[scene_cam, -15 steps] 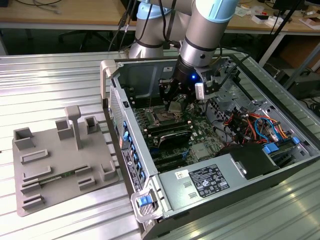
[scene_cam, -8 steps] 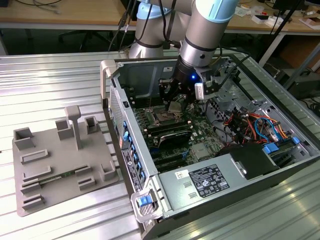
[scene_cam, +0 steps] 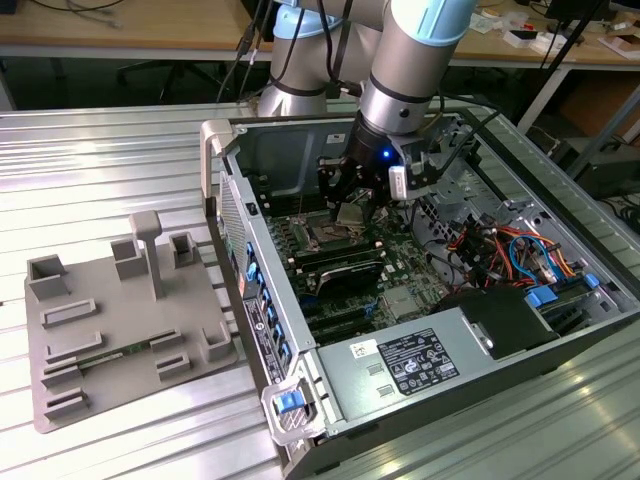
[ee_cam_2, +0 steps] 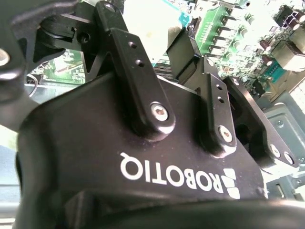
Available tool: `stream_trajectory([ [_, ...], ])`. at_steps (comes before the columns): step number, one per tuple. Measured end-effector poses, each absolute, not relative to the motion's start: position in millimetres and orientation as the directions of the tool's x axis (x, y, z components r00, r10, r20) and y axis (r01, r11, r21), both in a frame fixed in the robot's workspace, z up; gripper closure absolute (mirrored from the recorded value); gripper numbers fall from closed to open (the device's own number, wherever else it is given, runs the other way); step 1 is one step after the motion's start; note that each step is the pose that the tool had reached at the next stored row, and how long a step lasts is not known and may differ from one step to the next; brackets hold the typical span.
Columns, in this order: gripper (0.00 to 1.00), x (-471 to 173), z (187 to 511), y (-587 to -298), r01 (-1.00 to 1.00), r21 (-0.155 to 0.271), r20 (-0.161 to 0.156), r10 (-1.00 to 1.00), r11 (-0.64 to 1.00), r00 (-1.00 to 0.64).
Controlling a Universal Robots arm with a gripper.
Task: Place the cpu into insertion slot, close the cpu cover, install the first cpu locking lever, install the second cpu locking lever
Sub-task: 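Place the cpu into insertion slot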
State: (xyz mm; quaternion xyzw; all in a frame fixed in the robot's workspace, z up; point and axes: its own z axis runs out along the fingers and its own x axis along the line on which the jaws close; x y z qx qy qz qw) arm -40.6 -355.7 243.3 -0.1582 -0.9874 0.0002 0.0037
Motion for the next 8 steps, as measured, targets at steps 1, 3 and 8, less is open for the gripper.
stream_trajectory([
  [1,0.45,-40.6,243.3,-355.7,0.314,-0.002,0.007,0.314,0.949,-0.949],
  [3,0.45,-40.6,243.2,-355.7,0.317,-0.001,0.007,0.317,0.948,-0.948],
  [8,0.45,-40.6,243.0,-355.7,0.325,-0.002,0.007,0.325,0.946,-0.946],
])
